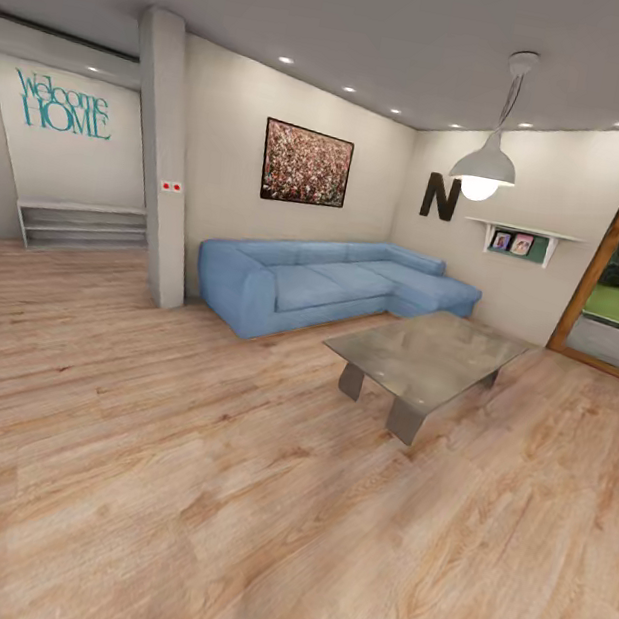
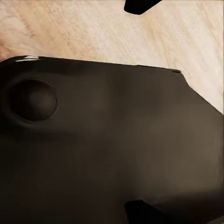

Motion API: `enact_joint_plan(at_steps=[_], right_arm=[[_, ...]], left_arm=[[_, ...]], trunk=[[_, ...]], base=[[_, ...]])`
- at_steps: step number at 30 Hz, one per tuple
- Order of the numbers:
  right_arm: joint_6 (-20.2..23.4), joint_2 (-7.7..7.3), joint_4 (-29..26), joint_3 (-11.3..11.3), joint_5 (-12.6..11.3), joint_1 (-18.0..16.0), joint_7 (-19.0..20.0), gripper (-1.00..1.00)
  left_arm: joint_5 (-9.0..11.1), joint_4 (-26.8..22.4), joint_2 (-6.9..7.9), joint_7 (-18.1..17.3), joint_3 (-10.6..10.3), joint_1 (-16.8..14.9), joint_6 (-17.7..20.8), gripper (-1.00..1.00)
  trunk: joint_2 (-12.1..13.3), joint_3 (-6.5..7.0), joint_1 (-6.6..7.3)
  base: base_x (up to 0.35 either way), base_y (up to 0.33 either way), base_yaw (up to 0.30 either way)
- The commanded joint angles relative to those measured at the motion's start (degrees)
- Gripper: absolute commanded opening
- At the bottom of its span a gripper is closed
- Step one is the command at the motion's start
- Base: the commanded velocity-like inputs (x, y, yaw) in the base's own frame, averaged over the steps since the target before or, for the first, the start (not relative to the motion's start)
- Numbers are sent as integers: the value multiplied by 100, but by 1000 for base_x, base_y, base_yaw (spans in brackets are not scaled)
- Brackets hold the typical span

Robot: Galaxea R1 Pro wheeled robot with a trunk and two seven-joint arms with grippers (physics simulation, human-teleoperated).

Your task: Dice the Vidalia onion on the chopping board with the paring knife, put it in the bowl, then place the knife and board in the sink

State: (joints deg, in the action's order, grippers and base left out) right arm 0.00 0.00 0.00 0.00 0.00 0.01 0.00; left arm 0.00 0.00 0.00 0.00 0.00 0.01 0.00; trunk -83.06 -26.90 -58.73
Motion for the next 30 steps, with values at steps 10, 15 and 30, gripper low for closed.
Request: enact_joint_plan(at_steps=[10, 15, 30], right_arm=[[-17, 162, -113, 33, 4, 8, -17, 100], [-18, 170, -122, 35, -2, 8, -18, 100], [-28, 170, -123, 10, -7, 8, -18, 100]], left_arm=[[9, 9, 9, -18, 20, 8, -9, 100], [14, 9, 9, -18, 24, 8, -9, 100], [9, -9, 26, -18, 26, 8, -9, 100]], trunk=[[-2, -3, 0], [-2, -3, 0], [-2, -3, 0]], base=[[0, 0, 0], [0, 0, 0], [0, 0, 0]])
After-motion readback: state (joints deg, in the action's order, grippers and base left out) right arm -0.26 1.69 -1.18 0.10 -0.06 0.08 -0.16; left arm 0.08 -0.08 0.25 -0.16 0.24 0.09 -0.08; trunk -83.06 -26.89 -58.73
